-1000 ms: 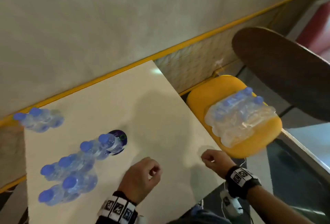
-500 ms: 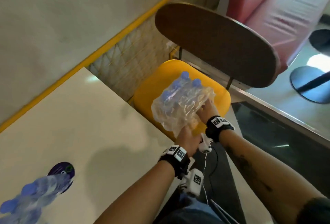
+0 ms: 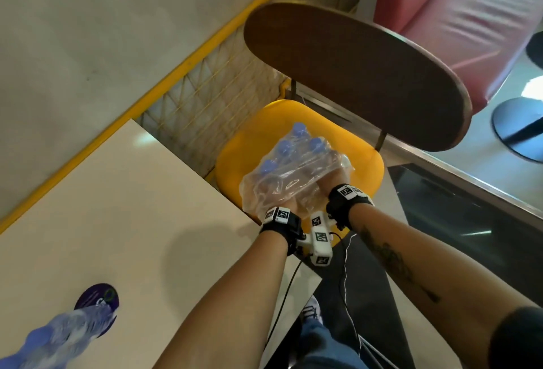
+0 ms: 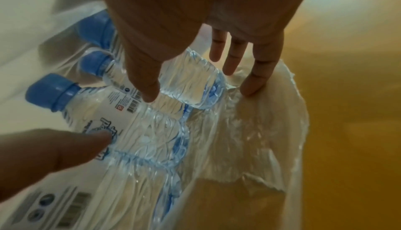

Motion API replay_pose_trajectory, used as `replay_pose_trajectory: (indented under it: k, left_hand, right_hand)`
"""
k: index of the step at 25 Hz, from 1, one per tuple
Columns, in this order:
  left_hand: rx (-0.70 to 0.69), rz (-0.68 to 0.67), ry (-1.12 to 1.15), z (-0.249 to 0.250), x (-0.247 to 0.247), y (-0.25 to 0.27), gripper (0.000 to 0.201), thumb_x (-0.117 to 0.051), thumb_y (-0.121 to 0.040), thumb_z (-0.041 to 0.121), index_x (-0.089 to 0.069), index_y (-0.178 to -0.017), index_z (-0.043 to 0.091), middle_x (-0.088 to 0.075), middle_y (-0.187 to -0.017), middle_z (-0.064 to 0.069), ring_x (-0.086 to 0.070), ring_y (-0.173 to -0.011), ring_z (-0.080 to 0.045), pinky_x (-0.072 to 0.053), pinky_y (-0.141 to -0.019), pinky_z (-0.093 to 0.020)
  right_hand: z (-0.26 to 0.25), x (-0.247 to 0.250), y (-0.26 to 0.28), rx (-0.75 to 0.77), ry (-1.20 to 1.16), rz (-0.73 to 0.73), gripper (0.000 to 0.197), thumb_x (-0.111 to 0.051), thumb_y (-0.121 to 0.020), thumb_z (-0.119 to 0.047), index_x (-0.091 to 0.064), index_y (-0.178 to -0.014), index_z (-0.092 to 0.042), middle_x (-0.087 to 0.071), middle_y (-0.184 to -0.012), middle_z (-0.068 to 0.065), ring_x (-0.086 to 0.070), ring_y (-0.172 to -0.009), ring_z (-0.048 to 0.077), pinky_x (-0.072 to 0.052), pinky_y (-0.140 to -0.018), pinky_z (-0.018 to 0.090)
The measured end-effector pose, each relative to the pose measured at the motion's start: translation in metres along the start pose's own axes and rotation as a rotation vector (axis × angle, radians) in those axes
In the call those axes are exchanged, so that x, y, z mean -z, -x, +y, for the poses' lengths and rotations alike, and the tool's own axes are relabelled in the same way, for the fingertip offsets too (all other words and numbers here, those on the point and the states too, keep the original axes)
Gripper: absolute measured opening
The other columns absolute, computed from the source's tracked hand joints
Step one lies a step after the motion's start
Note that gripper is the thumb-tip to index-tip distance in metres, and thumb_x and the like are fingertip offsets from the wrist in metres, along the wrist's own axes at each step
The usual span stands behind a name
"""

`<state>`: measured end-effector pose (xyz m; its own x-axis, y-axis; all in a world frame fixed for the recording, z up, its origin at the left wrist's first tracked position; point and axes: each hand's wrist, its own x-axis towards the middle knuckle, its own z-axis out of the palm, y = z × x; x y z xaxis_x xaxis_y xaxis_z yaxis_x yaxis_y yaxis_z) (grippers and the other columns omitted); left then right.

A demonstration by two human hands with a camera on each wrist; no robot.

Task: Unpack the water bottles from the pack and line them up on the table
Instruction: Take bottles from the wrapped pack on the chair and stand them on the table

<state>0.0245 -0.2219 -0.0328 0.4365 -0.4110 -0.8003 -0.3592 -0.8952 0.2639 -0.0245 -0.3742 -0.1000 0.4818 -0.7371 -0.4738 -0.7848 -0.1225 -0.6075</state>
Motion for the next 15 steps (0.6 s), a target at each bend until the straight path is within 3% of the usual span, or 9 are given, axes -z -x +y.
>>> replay_pose_trajectory:
  k: [2, 3, 6, 7, 8, 10, 11, 13, 15]
  left_hand:
    - [0.009, -0.025, -0.091, 0.000, 0.003, 0.003, 0.040, -0.061, -0.102, 0.032, -0.059, -0.135, 0.010, -0.057, -0.137, -0.017, -0.054, -0.115, -0.029, -0.040, -0.087, -0.030]
    - [-0.001, -0.001, -0.108, -0.003, 0.003, 0.002, 0.042, -0.058, -0.103, 0.030, -0.058, -0.139, 0.009, -0.057, -0.139, -0.017, -0.054, -0.116, -0.029, -0.041, -0.086, -0.030]
    - [-0.151, 0.031, -0.218, -0.006, -0.007, -0.013, 0.057, -0.059, -0.102, 0.029, -0.042, -0.152, 0.007, -0.050, -0.150, -0.016, -0.053, -0.134, -0.033, -0.049, -0.066, -0.020]
    - [-0.148, 0.061, -0.175, -0.006, -0.013, -0.012, 0.057, -0.058, -0.103, 0.035, -0.045, -0.151, 0.008, -0.051, -0.150, -0.014, -0.052, -0.136, -0.033, -0.048, -0.067, -0.019]
    - [-0.208, 0.119, -0.242, -0.010, -0.015, -0.009, 0.056, -0.057, -0.102, 0.040, -0.047, -0.149, 0.011, -0.054, -0.148, -0.013, -0.054, -0.135, -0.033, -0.049, -0.076, -0.021]
    - [-0.293, 0.208, -0.155, -0.008, -0.025, 0.002, 0.062, -0.064, -0.095, 0.043, -0.044, -0.148, 0.018, -0.061, -0.138, -0.011, -0.060, -0.125, -0.035, -0.050, -0.097, -0.037]
    - [-0.365, 0.239, -0.062, -0.007, -0.027, 0.014, 0.066, -0.069, -0.090, 0.042, -0.042, -0.146, 0.024, -0.062, -0.133, -0.008, -0.062, -0.121, -0.033, -0.051, -0.100, -0.042]
    - [-0.535, 0.266, 0.196, -0.013, -0.024, 0.043, 0.069, -0.075, -0.080, 0.041, -0.040, -0.139, 0.037, -0.063, -0.125, 0.002, -0.064, -0.115, -0.025, -0.053, -0.099, -0.041]
    - [-0.596, 0.210, 0.316, -0.032, -0.022, 0.076, 0.066, -0.083, -0.074, 0.037, -0.045, -0.127, 0.040, -0.064, -0.115, 0.014, -0.065, -0.105, -0.013, -0.054, -0.090, -0.031]
  right_hand:
    - [-0.002, 0.007, 0.001, 0.050, 0.084, -0.007, 0.016, -0.056, -0.097, -0.025, -0.055, -0.111, -0.017, -0.069, -0.105, 0.014, -0.068, -0.091, 0.030, -0.058, -0.085, 0.042]
    - [-0.003, 0.009, 0.000, 0.076, 0.163, -0.004, 0.017, -0.055, -0.098, -0.027, -0.054, -0.112, -0.019, -0.069, -0.109, 0.012, -0.067, -0.095, 0.030, -0.057, -0.087, 0.043]
    - [-0.002, 0.017, 0.009, 0.162, 0.232, -0.017, 0.049, -0.068, -0.089, -0.030, -0.053, -0.133, -0.012, -0.063, -0.124, 0.004, -0.060, -0.113, 0.024, -0.047, -0.099, 0.033]
    - [0.002, 0.019, 0.012, 0.196, 0.191, -0.013, 0.060, -0.076, -0.082, -0.029, -0.051, -0.135, -0.014, -0.061, -0.122, 0.000, -0.059, -0.113, 0.022, -0.046, -0.099, 0.031]
    - [0.008, 0.021, 0.015, 0.266, 0.164, -0.003, 0.067, -0.081, -0.076, -0.027, -0.051, -0.135, -0.017, -0.061, -0.120, 0.000, -0.059, -0.112, 0.021, -0.047, -0.098, 0.031]
    - [0.021, 0.030, 0.023, 0.352, 0.148, -0.064, 0.072, -0.086, -0.068, -0.028, -0.053, -0.132, -0.023, -0.063, -0.122, -0.001, -0.060, -0.111, 0.020, -0.049, -0.097, 0.033]
    - [0.026, 0.035, 0.029, 0.380, 0.166, -0.103, 0.073, -0.087, -0.065, -0.033, -0.054, -0.130, -0.025, -0.064, -0.122, -0.001, -0.061, -0.110, 0.019, -0.051, -0.096, 0.036]
    - [0.038, 0.043, 0.042, 0.440, 0.196, -0.146, 0.071, -0.088, -0.062, -0.037, -0.055, -0.125, -0.029, -0.065, -0.118, -0.002, -0.062, -0.105, 0.019, -0.055, -0.089, 0.043]
    - [0.050, 0.046, 0.065, 0.486, 0.166, -0.181, 0.064, -0.089, -0.061, -0.026, -0.057, -0.116, -0.034, -0.066, -0.109, -0.002, -0.063, -0.098, 0.021, -0.057, -0.081, 0.047]
